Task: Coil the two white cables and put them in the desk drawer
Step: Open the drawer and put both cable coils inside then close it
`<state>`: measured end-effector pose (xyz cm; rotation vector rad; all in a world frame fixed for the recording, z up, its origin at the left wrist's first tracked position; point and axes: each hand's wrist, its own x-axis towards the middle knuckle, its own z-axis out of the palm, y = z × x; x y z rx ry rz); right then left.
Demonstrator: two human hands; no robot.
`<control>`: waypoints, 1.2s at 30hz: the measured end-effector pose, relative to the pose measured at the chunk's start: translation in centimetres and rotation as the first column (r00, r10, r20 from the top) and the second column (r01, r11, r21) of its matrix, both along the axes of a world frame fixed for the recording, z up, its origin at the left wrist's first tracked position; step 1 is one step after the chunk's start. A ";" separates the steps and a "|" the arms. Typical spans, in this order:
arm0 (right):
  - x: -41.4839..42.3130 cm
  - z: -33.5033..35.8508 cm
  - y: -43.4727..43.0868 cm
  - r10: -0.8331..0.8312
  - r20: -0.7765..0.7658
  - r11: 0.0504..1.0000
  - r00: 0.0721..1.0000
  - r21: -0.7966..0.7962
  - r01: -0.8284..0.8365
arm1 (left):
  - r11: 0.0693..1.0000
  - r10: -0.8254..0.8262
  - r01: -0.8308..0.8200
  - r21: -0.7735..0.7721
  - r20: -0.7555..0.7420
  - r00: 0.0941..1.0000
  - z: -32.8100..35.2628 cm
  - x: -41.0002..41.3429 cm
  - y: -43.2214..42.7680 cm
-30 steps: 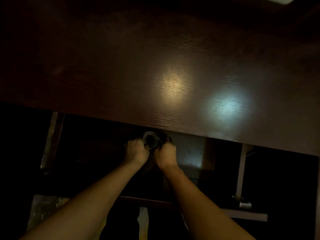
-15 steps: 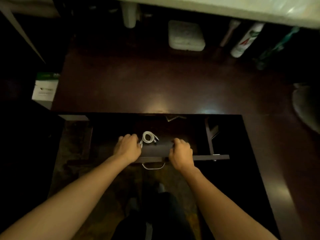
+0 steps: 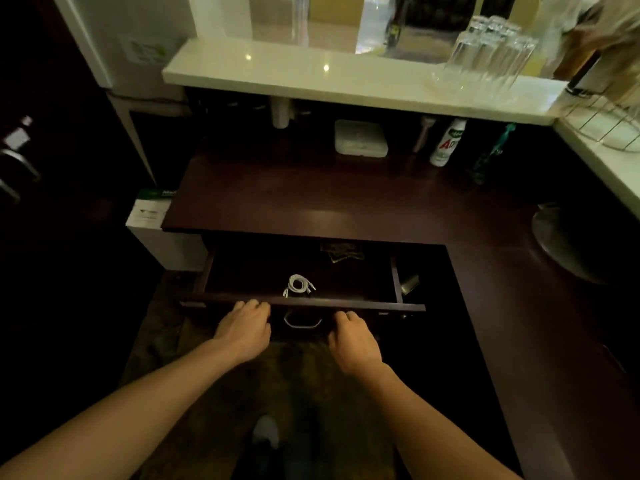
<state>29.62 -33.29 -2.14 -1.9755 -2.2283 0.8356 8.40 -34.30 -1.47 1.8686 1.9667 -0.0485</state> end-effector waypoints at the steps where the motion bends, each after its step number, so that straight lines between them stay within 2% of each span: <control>1: 0.3 0.0 -1.0 0.003 0.005 1.000 1.000 0.005 -0.003 | 1.000 0.000 0.000 -0.012 -0.008 1.000 0.2 0.3 -1.0; 6: 1.3 -0.1 -4.7 0.056 0.062 0.998 0.997 0.005 -0.056 | 1.000 -0.010 0.009 -0.026 -0.037 0.999 0.5 1.8 -4.8; 13: 0.6 -1.9 -3.8 0.165 0.154 0.986 0.974 -0.025 -0.163 | 0.998 -0.068 0.067 -0.020 -0.075 0.995 -1.4 2.4 -5.1; 19: -1.4 -7.6 -0.5 0.229 0.195 0.973 0.954 -0.085 -0.216 | 0.987 -0.140 0.131 -0.092 -0.102 0.985 -7.3 1.0 -2.1; 25: -3.6 -14.2 3.8 0.297 0.180 0.930 0.938 -0.278 -0.241 | 0.964 -0.185 0.169 -0.206 -0.061 0.981 -13.6 0.5 2.5; 30: -4.9 -16.7 6.3 0.339 0.201 0.907 0.919 -0.331 -0.262 | 0.908 -0.334 0.315 -0.276 -0.021 0.942 -16.9 -0.4 4.7; 36: -6.2 -18.4 7.3 0.318 0.223 0.906 0.921 -0.358 -0.226 | 0.899 -0.334 0.323 -0.296 0.016 0.942 -18.7 -1.5 7.2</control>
